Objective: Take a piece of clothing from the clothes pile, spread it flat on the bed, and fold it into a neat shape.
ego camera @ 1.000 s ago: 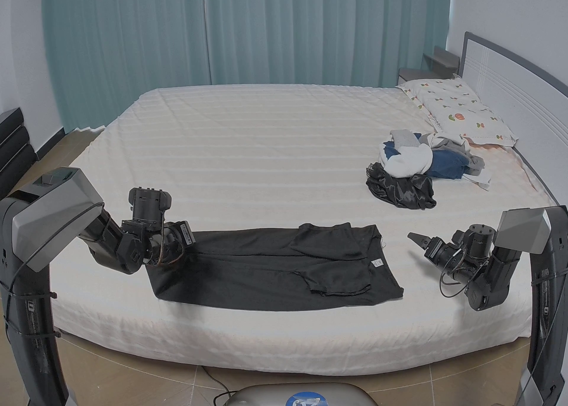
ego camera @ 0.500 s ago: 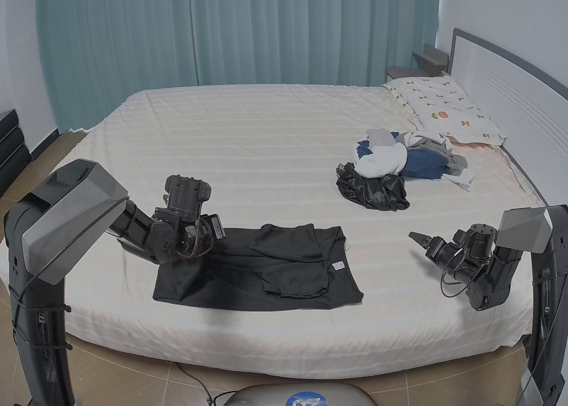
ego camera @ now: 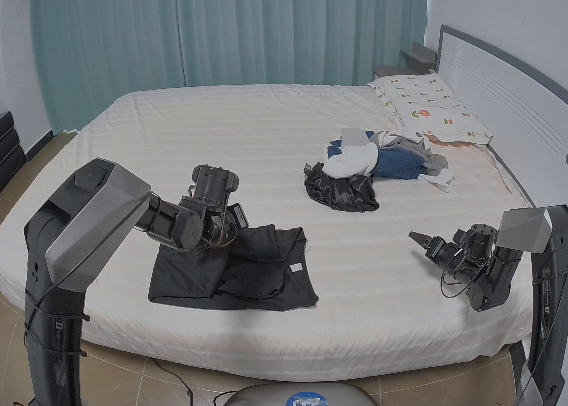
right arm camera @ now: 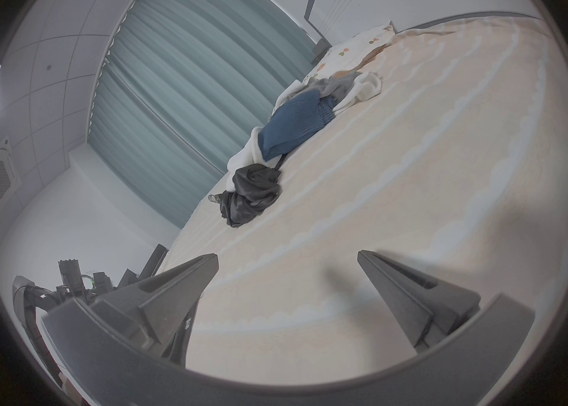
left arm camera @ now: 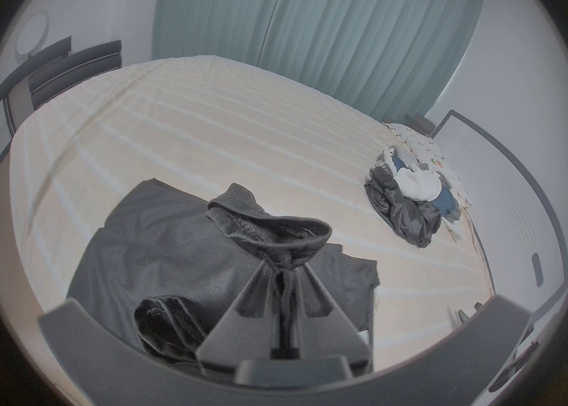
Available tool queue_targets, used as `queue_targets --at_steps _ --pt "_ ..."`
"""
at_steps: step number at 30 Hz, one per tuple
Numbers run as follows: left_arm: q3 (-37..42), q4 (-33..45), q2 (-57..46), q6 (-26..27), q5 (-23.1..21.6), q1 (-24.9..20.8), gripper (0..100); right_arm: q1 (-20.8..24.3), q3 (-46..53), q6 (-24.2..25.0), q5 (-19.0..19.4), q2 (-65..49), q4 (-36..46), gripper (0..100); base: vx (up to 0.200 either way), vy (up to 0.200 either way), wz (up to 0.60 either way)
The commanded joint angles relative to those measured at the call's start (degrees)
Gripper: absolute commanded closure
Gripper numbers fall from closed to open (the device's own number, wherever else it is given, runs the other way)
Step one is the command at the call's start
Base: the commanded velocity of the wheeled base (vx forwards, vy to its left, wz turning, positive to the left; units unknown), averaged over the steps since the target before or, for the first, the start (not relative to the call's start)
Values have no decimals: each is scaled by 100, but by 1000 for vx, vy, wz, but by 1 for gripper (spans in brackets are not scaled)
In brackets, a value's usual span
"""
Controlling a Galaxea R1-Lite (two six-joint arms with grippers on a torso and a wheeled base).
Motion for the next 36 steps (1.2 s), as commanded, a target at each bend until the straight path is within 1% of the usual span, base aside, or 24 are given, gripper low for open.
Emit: queue_targets --at_steps 1,2,6,15,18,19,21,25,30,32,34,35,36 --pt "-308 148 230 -86 -1 -107 100 11 -1 1 4 26 -4 0 0 -200 0" --pt "-413 210 291 -112 -1 -142 100 29 -1 1 4 26 -4 0 0 -200 0" --pt "-712 219 484 -244 8 -186 100 37 -1 1 4 35 -4 0 0 0 0" --pt "-809 263 607 -525 8 -178 100 46 -1 -8 4 44 -4 0 0 0 0" --pt "-844 491 581 -771 -71 -186 100 55 -1 -8 4 44 -4 0 0 0 0" --pt "-870 570 572 -824 -80 -186 0 55 -1 -8 4 44 -4 0 0 0 0" --pt "-949 693 572 -912 -142 -204 0 64 -1 -8 4 44 -4 0 0 0 0" --pt "-967 676 546 -1088 -274 -195 0 64 8 -8 -5 44 -4 0 0 0 0" --pt "-905 676 265 -1554 -326 -37 0 64 78 -17 4 44 -22 0 0 0 0" --pt "-835 702 159 -1633 -441 33 0 64 87 -17 4 35 -22 0 0 0 0" --pt "-598 702 -96 -1817 -748 183 0 64 87 -26 4 35 -22 0 0 0 0" --pt "-554 702 -131 -1844 -792 200 0 64 87 -26 4 44 -22 0 0 0 0" --pt "-369 667 -324 -1967 -1029 297 0 64 87 -26 4 44 -22 0 0 0 0"
